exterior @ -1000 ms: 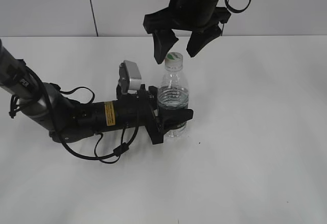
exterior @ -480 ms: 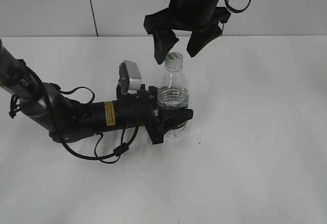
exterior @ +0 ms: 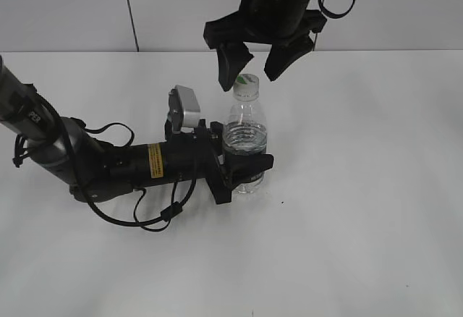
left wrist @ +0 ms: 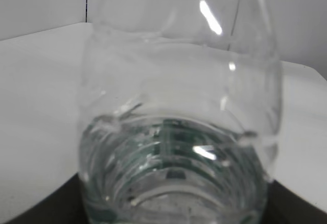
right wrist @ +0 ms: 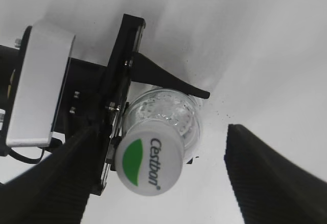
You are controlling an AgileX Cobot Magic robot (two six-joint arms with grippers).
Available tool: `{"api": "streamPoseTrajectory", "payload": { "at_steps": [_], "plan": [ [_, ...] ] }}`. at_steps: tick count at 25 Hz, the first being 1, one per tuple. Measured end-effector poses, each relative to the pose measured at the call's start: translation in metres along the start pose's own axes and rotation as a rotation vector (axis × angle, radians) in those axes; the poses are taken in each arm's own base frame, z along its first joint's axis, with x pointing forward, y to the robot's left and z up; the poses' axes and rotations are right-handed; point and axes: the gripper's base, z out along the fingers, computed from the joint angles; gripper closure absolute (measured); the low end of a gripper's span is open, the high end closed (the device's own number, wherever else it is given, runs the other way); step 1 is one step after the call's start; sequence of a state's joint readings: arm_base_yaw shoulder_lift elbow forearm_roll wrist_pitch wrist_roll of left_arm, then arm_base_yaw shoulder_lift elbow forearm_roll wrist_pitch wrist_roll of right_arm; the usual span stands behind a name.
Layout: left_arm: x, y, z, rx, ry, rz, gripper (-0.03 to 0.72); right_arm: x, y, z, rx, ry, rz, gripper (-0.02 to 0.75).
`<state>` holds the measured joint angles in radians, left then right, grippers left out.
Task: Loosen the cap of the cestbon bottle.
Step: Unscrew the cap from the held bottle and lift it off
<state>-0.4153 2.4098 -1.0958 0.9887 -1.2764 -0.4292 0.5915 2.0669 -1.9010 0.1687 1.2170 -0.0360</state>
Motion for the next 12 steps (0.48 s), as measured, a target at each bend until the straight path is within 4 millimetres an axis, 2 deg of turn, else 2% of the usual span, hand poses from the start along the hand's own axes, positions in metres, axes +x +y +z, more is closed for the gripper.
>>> {"api": "streamPoseTrajectory", "payload": {
  "at_steps": [12],
  "plan": [
    [0.0000,0.0001,0.0000,-0.001,0.000,0.000,0.287,-0.0003,-0.0012,0.0076,0.000,0.017,0.002,0.148]
  ]
}}
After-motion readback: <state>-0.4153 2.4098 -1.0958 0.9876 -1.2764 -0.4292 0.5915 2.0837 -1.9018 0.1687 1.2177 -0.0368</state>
